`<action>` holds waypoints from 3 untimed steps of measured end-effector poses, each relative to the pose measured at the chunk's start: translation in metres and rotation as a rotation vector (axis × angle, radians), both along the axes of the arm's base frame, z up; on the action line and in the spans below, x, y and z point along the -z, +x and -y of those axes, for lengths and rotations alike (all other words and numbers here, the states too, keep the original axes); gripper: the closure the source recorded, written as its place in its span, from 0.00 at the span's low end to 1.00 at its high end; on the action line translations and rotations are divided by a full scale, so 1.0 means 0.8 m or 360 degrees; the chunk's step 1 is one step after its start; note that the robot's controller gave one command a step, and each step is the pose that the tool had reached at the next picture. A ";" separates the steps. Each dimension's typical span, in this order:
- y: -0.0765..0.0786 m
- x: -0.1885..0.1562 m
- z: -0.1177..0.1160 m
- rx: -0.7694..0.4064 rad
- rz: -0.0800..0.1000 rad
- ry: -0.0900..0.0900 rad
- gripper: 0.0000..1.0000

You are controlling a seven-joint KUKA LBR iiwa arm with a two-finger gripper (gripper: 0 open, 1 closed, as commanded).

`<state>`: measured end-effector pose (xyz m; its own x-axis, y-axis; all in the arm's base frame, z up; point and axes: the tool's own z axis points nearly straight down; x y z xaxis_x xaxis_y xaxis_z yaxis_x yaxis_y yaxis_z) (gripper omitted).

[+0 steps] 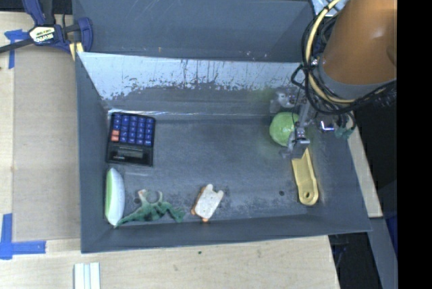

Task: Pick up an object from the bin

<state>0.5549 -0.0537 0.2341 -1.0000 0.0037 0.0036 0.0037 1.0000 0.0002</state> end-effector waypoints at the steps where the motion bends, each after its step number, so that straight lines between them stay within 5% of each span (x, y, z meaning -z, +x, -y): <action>1: 0.002 -0.005 0.000 -0.0004 0.0012 -0.0001 0.00; 2: 0.056 0.198 0.044 0.0042 0.0021 -0.0002 0.00; 3: 0.062 0.204 0.089 -0.0385 0.0040 -0.0008 0.00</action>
Offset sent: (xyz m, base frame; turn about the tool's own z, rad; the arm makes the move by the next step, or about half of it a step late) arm 0.0431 -0.0349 -0.1641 0.0235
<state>0.6041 -0.1247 0.0711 -0.9715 -0.2360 -0.0209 -0.2359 0.9718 -0.0077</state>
